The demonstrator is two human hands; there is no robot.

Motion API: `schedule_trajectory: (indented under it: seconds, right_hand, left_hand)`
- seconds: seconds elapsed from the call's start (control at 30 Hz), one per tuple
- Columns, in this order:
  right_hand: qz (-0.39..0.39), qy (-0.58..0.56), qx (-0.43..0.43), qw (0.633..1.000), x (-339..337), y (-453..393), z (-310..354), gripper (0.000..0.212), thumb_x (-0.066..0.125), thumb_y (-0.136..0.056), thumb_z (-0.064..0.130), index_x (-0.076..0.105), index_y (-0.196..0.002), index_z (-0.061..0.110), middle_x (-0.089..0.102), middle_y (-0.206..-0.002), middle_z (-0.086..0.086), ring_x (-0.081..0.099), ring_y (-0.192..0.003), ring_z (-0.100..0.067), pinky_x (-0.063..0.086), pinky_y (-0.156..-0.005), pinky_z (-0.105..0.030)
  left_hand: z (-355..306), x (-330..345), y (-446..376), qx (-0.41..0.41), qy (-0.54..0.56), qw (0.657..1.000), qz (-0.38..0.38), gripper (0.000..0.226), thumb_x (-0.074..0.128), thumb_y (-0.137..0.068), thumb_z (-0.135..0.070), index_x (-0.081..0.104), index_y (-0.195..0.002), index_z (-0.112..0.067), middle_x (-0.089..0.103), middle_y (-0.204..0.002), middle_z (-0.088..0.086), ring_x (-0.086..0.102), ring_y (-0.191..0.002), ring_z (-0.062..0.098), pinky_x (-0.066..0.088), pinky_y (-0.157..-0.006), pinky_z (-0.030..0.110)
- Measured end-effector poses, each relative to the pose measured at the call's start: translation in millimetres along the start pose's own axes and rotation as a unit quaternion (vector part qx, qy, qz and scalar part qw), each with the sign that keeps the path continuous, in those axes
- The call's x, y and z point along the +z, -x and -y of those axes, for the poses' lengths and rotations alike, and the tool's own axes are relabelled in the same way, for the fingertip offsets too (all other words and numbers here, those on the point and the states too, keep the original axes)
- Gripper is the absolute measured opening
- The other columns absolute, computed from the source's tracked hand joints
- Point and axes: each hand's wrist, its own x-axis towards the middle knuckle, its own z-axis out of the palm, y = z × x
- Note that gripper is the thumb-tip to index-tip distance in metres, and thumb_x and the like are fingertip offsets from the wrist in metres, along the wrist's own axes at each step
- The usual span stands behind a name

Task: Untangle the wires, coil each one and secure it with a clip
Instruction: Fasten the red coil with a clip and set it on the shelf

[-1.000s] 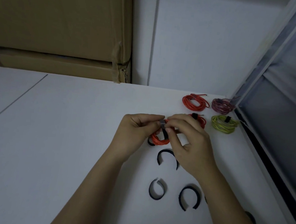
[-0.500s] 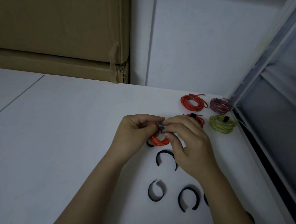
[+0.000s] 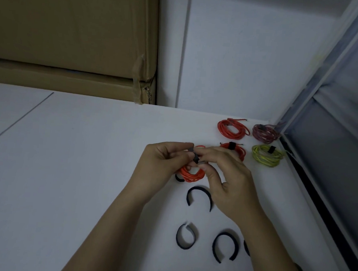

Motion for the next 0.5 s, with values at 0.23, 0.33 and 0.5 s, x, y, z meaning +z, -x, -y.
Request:
schedule_trajectory:
  seconds: [0.23,0.33,0.5]
  right_hand:
    - [-0.033,0.046,-0.077,0.995,5,-1,6,0.022,0.048,-0.092,0.003,0.069,-0.090,-0.001,0.065,-0.100,-0.011,0.059,-0.100,-0.018,0.045,-0.095,-0.024]
    - [-0.028,0.050,-0.065,0.996,5,-1,3,0.022,0.048,-0.092,0.002,0.069,-0.091,-0.002,0.067,-0.107,-0.011,0.058,-0.108,-0.018,0.044,-0.101,-0.029]
    - [-0.070,-0.007,0.063,0.996,3,1,1,0.016,0.050,-0.093,0.014,0.065,-0.095,0.008,0.065,-0.092,0.007,0.059,-0.086,-0.006,0.048,-0.077,-0.015]
  left_hand:
    - [1,2,2,0.069,-0.110,0.991,-0.015,0.021,0.064,-0.088,-0.004,0.071,-0.087,-0.023,0.074,-0.078,-0.002,0.070,-0.071,0.007,0.053,-0.068,0.015]
    - [1,5,5,0.095,-0.173,0.980,0.007,0.025,0.064,-0.088,-0.004,0.065,-0.086,-0.029,0.072,-0.079,-0.009,0.069,-0.071,0.002,0.051,-0.067,0.013]
    - [0,10,9,0.111,-0.176,0.975,0.073,0.025,0.063,-0.088,0.001,0.071,-0.088,-0.023,0.074,-0.082,-0.006,0.070,-0.076,0.004,0.053,-0.071,0.017]
